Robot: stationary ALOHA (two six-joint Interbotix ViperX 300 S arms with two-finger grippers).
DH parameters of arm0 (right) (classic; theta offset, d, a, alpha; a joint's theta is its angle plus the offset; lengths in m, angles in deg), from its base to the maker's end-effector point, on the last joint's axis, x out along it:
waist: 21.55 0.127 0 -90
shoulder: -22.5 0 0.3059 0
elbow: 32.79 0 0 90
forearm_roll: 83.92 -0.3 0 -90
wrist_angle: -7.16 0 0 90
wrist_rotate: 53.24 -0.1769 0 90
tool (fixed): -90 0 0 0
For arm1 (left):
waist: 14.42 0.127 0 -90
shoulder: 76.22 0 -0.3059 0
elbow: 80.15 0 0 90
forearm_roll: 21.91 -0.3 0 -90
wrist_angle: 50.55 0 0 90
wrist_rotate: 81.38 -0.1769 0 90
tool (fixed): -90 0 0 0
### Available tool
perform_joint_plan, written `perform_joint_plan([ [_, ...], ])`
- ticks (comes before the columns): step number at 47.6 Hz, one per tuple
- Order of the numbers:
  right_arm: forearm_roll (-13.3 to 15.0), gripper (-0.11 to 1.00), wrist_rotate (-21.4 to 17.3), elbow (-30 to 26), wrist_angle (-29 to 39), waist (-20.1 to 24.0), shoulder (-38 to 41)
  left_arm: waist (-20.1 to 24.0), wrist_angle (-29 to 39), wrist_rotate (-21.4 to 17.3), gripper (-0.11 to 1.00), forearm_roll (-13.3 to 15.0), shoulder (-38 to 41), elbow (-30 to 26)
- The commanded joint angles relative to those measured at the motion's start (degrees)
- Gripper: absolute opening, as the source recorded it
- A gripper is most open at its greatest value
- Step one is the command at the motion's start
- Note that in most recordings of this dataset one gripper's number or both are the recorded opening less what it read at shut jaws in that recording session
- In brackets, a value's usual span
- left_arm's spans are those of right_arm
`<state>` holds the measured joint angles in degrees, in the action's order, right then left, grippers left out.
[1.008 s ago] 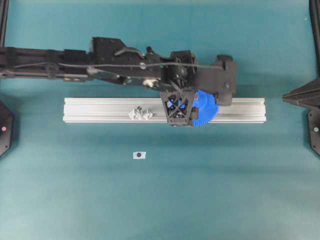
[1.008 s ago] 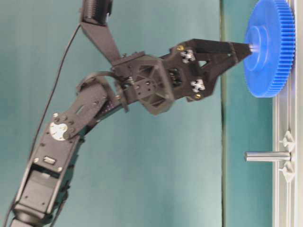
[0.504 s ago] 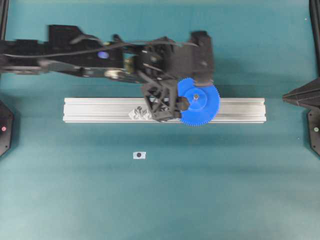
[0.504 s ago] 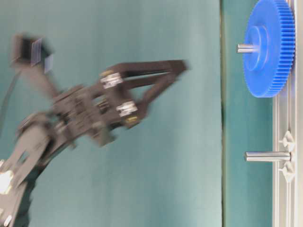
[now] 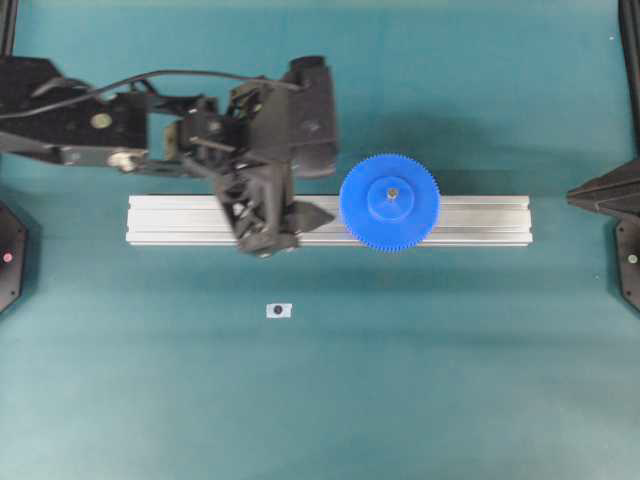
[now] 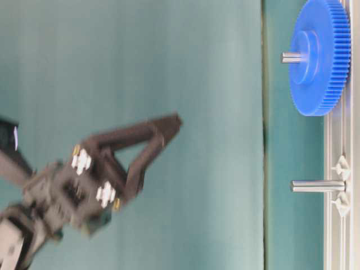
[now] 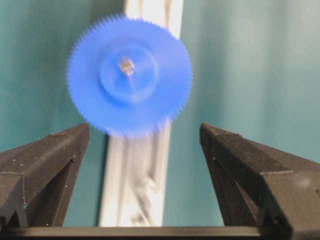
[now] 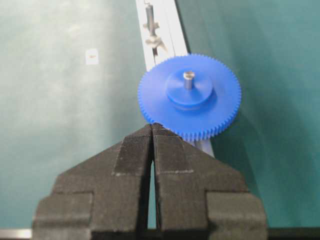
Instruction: Find the location of the shaft and insert the large gear.
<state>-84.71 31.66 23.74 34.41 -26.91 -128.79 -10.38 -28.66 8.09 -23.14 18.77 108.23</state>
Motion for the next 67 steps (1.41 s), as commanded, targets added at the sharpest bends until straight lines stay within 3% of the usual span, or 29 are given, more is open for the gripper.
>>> perform_joint_plan([
  [1,-0.2,0.03,-0.6,-0.6,-0.4,-0.1,0.4,-0.6,-1.7,0.0,0.89,-0.3,-3.7,0.6],
  [18,-0.2,0.03,-0.7,-0.4,-1.3,-0.1,0.4,-2.2,-7.9,0.1,0.89,-0.3,-10.3,8.3],
  [44,-0.2,0.03,-0.7,2.3,-7.0,-0.1,-2.8,-2.4,-8.3,1.4,0.88,-0.3,-17.7,15.4],
  [67,-0.1,0.03,-0.6,3.9,-11.2,-0.1,-3.3,-3.3,-14.2,1.9,0.88,-0.3,-25.0,22.5],
])
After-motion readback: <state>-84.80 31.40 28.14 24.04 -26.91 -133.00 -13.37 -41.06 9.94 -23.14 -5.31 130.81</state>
